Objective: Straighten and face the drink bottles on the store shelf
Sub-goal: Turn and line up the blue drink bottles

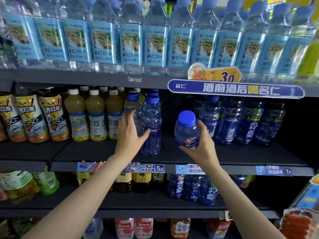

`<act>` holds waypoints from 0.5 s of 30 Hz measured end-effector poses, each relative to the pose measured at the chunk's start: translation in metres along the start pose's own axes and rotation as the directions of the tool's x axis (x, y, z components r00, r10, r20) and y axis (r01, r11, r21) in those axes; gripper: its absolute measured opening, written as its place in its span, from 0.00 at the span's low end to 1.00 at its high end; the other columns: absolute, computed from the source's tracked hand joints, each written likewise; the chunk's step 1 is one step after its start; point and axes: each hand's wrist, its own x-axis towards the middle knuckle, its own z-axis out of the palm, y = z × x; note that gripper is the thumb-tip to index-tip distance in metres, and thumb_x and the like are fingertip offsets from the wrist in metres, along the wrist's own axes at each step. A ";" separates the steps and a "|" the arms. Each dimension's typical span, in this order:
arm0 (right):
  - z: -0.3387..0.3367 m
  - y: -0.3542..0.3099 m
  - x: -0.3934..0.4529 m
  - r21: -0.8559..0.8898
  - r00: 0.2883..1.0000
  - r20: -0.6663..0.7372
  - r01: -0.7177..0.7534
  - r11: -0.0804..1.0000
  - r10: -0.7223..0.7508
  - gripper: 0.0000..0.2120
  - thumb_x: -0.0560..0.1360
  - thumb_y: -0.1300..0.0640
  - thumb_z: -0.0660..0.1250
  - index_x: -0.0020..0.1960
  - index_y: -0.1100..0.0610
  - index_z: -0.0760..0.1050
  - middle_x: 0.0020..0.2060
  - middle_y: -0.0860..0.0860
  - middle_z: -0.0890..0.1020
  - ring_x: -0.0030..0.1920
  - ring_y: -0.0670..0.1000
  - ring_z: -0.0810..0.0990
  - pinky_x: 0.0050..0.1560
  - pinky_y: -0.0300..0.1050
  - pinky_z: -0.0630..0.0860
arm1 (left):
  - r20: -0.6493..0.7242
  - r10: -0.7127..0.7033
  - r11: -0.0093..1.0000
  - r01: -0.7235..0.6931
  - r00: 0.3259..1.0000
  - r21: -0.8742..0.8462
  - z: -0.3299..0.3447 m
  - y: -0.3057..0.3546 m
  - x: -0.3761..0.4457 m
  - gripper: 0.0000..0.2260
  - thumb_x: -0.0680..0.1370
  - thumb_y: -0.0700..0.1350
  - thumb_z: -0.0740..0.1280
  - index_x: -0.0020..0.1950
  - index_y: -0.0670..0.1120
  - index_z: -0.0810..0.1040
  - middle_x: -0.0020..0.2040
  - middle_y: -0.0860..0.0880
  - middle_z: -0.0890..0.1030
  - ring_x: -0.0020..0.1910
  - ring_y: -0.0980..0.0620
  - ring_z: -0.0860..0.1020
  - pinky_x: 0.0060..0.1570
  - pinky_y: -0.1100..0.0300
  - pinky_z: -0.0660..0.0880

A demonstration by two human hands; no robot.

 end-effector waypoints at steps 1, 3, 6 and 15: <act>0.000 0.001 0.003 0.013 1.000 0.009 -0.026 1.000 0.026 0.44 0.63 0.62 0.79 0.72 0.57 0.60 0.63 0.51 0.74 0.59 0.50 0.75 0.55 0.34 0.69 | -0.002 -0.002 1.000 0.002 1.000 0.003 0.001 -0.003 0.003 0.31 0.73 0.49 0.71 0.71 0.40 0.63 0.65 0.40 0.68 0.65 0.42 0.67 0.64 0.50 0.66; 0.001 0.001 0.008 0.093 0.994 0.016 -0.112 0.989 0.111 0.43 0.63 0.59 0.80 0.71 0.56 0.60 0.55 0.46 0.76 0.51 0.44 0.76 0.52 0.35 0.71 | -0.001 -0.008 1.000 0.008 1.000 0.027 0.004 -0.007 0.006 0.28 0.74 0.49 0.70 0.70 0.41 0.66 0.66 0.40 0.66 0.65 0.41 0.66 0.64 0.48 0.66; 0.004 0.003 0.012 0.316 0.959 0.010 -0.271 0.909 0.283 0.35 0.65 0.58 0.79 0.65 0.54 0.64 0.47 0.40 0.76 0.45 0.36 0.76 0.46 0.30 0.72 | -0.013 0.011 0.996 -0.010 1.000 0.084 0.010 -0.008 0.005 0.25 0.75 0.54 0.66 0.66 0.40 0.72 0.67 0.38 0.65 0.66 0.38 0.66 0.64 0.45 0.65; 0.008 0.012 0.026 0.726 0.742 0.330 -0.595 0.345 0.584 0.24 0.71 0.53 0.72 0.64 0.59 0.69 0.54 0.55 0.82 0.53 0.54 0.82 0.54 0.50 0.79 | -0.010 0.098 0.981 -0.095 0.995 0.171 0.026 -0.014 0.007 0.34 0.71 0.65 0.60 0.66 0.41 0.68 0.70 0.38 0.64 0.68 0.37 0.63 0.63 0.37 0.66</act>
